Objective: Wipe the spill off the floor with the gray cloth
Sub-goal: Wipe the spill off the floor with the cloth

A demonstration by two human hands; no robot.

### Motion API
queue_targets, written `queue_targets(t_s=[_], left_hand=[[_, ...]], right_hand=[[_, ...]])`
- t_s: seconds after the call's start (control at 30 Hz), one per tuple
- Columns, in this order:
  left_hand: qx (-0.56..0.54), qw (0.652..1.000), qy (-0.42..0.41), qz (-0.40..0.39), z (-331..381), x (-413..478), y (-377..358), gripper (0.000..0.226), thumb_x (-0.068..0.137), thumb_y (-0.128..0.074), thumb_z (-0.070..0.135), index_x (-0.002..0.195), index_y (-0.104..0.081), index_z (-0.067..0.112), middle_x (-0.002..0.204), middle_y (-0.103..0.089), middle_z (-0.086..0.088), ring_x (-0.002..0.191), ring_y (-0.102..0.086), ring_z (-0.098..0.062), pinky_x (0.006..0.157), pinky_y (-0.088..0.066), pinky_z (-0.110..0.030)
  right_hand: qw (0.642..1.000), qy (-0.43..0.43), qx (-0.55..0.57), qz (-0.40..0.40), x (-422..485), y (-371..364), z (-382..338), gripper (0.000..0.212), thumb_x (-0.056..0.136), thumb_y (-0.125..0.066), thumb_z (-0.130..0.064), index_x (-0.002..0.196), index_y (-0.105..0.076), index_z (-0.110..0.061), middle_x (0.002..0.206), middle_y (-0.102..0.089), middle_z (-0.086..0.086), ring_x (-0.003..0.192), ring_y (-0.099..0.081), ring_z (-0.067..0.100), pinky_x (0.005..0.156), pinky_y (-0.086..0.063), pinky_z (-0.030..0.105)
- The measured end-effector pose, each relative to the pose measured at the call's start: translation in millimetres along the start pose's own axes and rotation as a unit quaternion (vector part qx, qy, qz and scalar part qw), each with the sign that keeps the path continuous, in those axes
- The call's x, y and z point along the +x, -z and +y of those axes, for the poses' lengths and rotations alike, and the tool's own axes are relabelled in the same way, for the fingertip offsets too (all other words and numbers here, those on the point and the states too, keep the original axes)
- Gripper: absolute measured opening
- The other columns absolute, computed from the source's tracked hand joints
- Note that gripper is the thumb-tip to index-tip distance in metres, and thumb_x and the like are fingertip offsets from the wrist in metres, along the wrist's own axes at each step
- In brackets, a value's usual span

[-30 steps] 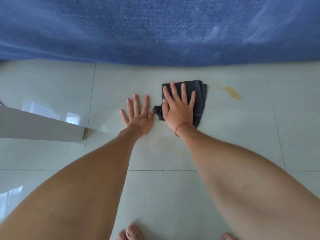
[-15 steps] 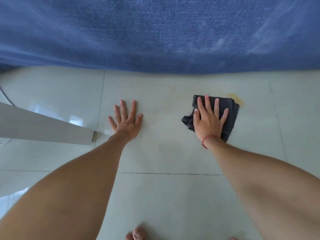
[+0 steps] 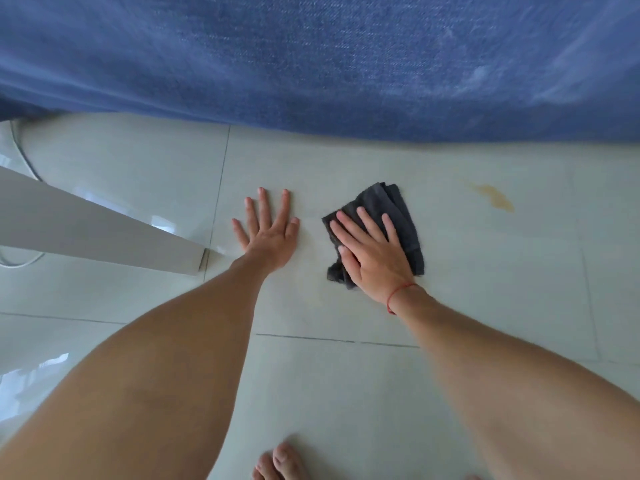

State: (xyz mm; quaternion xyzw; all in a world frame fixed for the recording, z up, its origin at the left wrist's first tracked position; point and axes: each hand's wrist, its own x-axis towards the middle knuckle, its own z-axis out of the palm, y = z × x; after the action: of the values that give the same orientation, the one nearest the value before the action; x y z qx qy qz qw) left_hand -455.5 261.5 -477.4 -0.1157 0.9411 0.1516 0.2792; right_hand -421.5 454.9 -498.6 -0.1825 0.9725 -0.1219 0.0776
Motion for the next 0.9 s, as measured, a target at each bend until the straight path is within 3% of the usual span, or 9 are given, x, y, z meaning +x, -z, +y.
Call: queue_targets(t_s=[0.07, 0.13, 0.23, 0.33, 0.4, 0.57, 0.7, 0.8, 0.9], left_hand=[[0.000, 1.000, -0.002, 0.002, 1, -1, 1, 0.056, 0.100, -0.012, 0.046, 0.148, 0.014, 0.045, 0.158, 0.030, 0.004, 0.146, 0.029, -0.021, 0.116, 0.018, -0.051], [-0.001, 1.000, -0.002, 0.007, 1, -1, 2, 0.056, 0.100, -0.012, 0.046, 0.149, 0.014, 0.045, 0.158, 0.030, 0.003, 0.146, 0.028, -0.021, 0.116, 0.017, -0.051], [0.001, 1.000, -0.003, 0.013, 1, 0, 0, 0.055, 0.100, -0.012, 0.046, 0.149, 0.014, 0.045, 0.158, 0.029, 0.003, 0.146, 0.028, -0.021, 0.116, 0.017, -0.051], [0.003, 1.000, -0.001, 0.019, 2, 2, -2, 0.055, 0.100, -0.013, 0.046, 0.149, 0.013, 0.046, 0.158, 0.029, 0.004, 0.146, 0.028, -0.021, 0.116, 0.017, -0.052], [-0.001, 1.000, 0.001, 0.018, 1, 2, -3, 0.056, 0.099, -0.013, 0.046, 0.148, 0.013, 0.046, 0.158, 0.029, 0.004, 0.146, 0.028, -0.021, 0.116, 0.017, -0.052], [-0.003, 1.000, 0.002, 0.024, 0, 4, -4, 0.056, 0.099, -0.015, 0.046, 0.147, 0.013, 0.049, 0.158, 0.028, 0.006, 0.146, 0.027, -0.019, 0.116, 0.018, -0.050], [0.007, 1.000, 0.020, 0.006, 4, 3, 0, 0.057, 0.100, -0.016, 0.043, 0.148, 0.014, 0.047, 0.159, 0.028, 0.005, 0.147, 0.026, -0.019, 0.118, 0.014, -0.049], [0.006, 0.999, 0.024, 0.036, 24, -2, 3, 0.057, 0.101, -0.015, 0.038, 0.151, 0.012, 0.040, 0.160, 0.024, -0.001, 0.148, 0.023, -0.020, 0.119, 0.013, -0.047], [0.028, 0.996, -0.056, 0.057, 66, -6, -5, 0.057, 0.101, -0.012, 0.043, 0.152, 0.012, 0.035, 0.161, 0.021, -0.002, 0.148, 0.022, -0.022, 0.119, 0.013, -0.046]], right_hand=[[0.999, -0.034, -0.009, 0.005, -27, 5, 29, 0.049, 0.095, -0.031, -0.036, 0.141, -0.045, -0.029, 0.150, -0.042, -0.010, 0.141, -0.036, 0.020, 0.116, -0.013, 0.042], [0.992, -0.125, 0.001, 0.013, -38, 12, 49, 0.053, 0.095, -0.024, -0.041, 0.143, -0.041, -0.030, 0.153, -0.037, -0.009, 0.144, -0.030, 0.021, 0.117, -0.008, 0.041], [0.970, -0.242, 0.003, 0.025, -25, 15, 54, 0.051, 0.098, -0.022, -0.042, 0.147, -0.031, -0.035, 0.159, -0.022, -0.011, 0.149, -0.014, 0.019, 0.119, -0.003, 0.049], [0.952, -0.303, 0.023, 0.045, 11, 14, 36, 0.049, 0.099, -0.028, -0.039, 0.149, -0.025, -0.036, 0.161, -0.016, -0.013, 0.150, -0.007, 0.023, 0.116, 0.002, 0.060], [0.952, -0.298, 0.045, 0.048, 36, 11, 16, 0.050, 0.099, -0.030, -0.038, 0.149, -0.025, -0.035, 0.160, -0.016, -0.016, 0.150, -0.005, 0.025, 0.113, 0.005, 0.063], [0.982, -0.179, 0.043, 0.031, 57, -1, -24, 0.048, 0.100, -0.028, -0.037, 0.148, -0.029, -0.034, 0.158, -0.024, -0.016, 0.150, -0.009, 0.024, 0.115, 0.001, 0.061], [0.990, -0.123, 0.028, 0.067, 30, -4, -11, 0.048, 0.095, -0.031, -0.033, 0.139, -0.050, -0.028, 0.148, -0.046, -0.008, 0.142, -0.034, 0.028, 0.115, -0.020, 0.059], [0.990, -0.121, 0.035, 0.061, 10, 0, 6, 0.049, 0.093, -0.031, -0.032, 0.137, -0.052, -0.027, 0.146, -0.049, -0.007, 0.139, -0.040, 0.028, 0.114, -0.027, 0.054], [0.982, -0.173, 0.028, 0.066, -18, 3, 32, 0.050, 0.095, -0.028, -0.034, 0.140, -0.047, -0.028, 0.149, -0.045, -0.008, 0.142, -0.035, 0.025, 0.117, -0.019, 0.049]])
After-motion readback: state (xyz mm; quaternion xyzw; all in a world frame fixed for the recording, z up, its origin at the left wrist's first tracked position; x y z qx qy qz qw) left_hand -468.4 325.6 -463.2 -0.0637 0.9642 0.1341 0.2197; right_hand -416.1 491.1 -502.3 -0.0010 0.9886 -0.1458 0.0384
